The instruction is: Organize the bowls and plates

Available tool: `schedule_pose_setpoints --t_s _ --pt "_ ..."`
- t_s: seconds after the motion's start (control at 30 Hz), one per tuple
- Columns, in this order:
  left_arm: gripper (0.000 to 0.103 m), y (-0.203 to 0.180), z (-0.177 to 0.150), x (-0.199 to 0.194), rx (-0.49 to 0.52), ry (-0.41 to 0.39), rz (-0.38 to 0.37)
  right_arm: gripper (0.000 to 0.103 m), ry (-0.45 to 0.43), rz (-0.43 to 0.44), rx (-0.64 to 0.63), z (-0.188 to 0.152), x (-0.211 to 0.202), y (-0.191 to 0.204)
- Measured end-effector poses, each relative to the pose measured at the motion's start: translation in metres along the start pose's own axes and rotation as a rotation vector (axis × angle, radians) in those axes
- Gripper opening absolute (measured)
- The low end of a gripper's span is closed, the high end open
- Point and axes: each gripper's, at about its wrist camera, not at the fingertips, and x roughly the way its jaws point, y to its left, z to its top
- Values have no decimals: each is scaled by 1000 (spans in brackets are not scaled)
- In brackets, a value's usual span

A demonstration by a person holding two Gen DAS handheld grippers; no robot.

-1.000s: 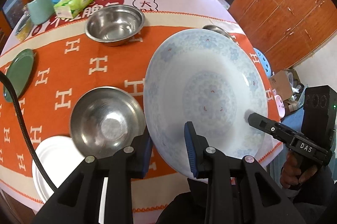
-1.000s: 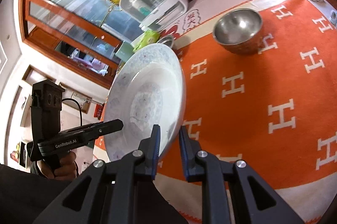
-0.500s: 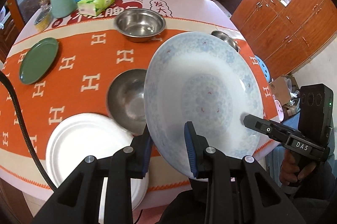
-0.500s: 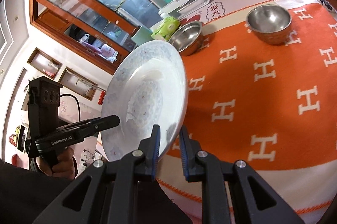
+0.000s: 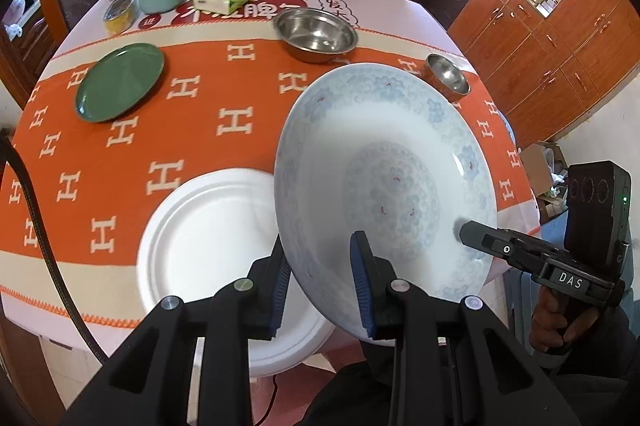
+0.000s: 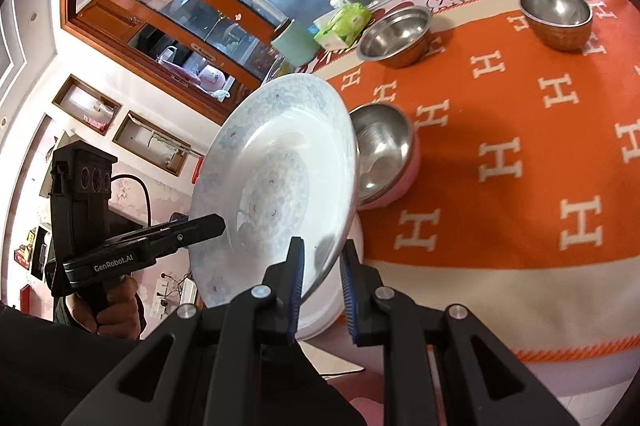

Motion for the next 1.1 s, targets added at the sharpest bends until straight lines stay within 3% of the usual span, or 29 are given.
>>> schedule_pose_setpoints --t_s 0.53,0.77,1.1 --pt "27 71 -29 -6 42 71 3 17 10 -30 81 -45 52 41" --pt "27 93 -29 14 92 129 27 17 38 -64 160 -59 81 41" --pt "27 114 -22 55 164 243 4 17 80 -131 271 -71 111 30"
